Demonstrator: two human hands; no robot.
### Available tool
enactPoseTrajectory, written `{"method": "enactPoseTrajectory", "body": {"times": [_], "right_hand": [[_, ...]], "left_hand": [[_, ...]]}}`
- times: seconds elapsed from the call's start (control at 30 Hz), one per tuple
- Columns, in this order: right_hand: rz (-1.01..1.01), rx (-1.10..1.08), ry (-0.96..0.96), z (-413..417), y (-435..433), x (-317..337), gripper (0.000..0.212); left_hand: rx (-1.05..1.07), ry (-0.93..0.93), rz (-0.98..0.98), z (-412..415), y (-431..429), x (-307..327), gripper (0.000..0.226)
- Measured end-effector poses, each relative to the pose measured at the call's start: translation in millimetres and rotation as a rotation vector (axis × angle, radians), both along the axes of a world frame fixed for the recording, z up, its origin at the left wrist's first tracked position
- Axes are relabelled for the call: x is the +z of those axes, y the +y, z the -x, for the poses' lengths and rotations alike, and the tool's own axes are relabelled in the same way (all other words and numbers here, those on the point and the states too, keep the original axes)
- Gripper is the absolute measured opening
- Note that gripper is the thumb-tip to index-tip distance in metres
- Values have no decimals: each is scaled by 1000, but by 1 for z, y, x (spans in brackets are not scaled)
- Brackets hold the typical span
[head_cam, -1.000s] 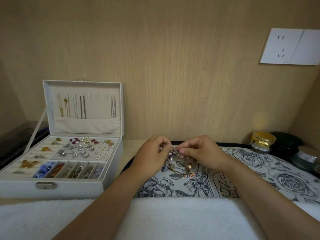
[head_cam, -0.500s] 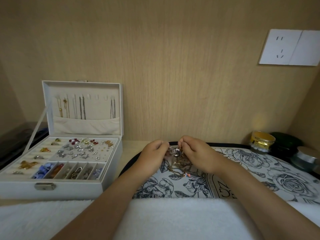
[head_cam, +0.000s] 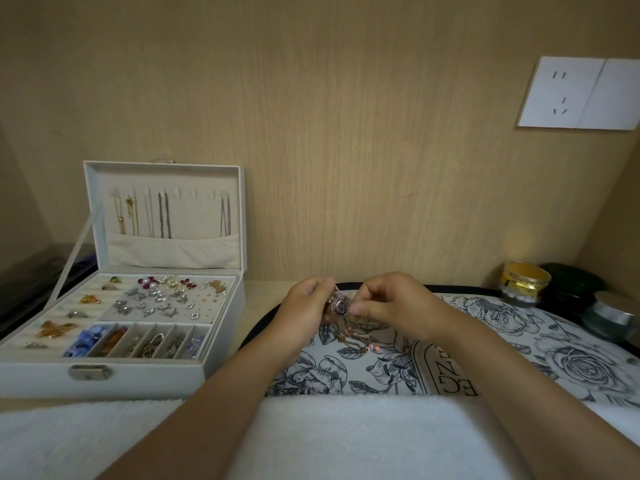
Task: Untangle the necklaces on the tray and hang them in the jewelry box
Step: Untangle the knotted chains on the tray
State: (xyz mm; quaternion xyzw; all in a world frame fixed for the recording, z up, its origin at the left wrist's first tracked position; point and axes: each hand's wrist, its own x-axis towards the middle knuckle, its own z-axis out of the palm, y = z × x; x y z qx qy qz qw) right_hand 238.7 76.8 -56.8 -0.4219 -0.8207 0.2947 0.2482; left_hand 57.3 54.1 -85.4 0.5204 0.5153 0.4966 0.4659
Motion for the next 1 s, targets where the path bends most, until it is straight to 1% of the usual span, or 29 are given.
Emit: {"method": "enactPoseTrajectory", "body": {"times": [0.07, 0.1, 0.17, 0.27, 0.3, 0.37, 0.47, 0.6, 0.7, 0.73, 0.77, 0.83, 0.87, 0.93, 1.0], "right_hand": [[-29, -1, -35, 0, 0, -1, 5], [-45, -11, -9, 0, -1, -2, 4], [-61, -48, 117, 3, -2, -5, 6], [41, -89, 332, 8, -5, -5, 6], [77, -94, 372, 9, -5, -4, 6], [125, -87, 393, 12, -7, -2, 9], [138, -47, 322, 13, -10, -1, 14], [103, 4, 172, 14, -14, -4, 14], [100, -24, 122, 15, -16, -6, 9], [82, -45, 99, 17, -18, -5, 11], [29, -70, 62, 18, -19, -4, 21], [-146, -129, -60, 19, -19, -4, 41], [-236, -152, -122, 19, -18, -4, 44], [-353, -167, -175, 17, -14, -6, 37], [-400, -166, -139, 12, -9, -9, 27]], "left_hand": [[25, 42, -6, 0, 1, 0, 28], [35, 64, -10, 0, 0, 1, 30], [45, 82, -26, 1, -1, 3, 32], [41, 74, -25, 6, -1, 4, 34], [30, 39, -12, 6, -1, 4, 33], [6, -29, 2, 6, 0, 4, 29], [-13, -69, 4, 3, 0, 3, 24], [35, -57, 26, -1, 0, 1, 23], [58, -99, 36, -1, -1, 2, 20], [58, -112, 38, -2, -2, 3, 19], [58, -109, 41, -2, -3, 4, 18], [63, -88, 50, -4, -3, 4, 17], [63, -87, 62, -4, -3, 4, 17], [46, -121, 86, -6, -3, 4, 15], [16, -153, 84, -6, -4, 4, 10]]}}
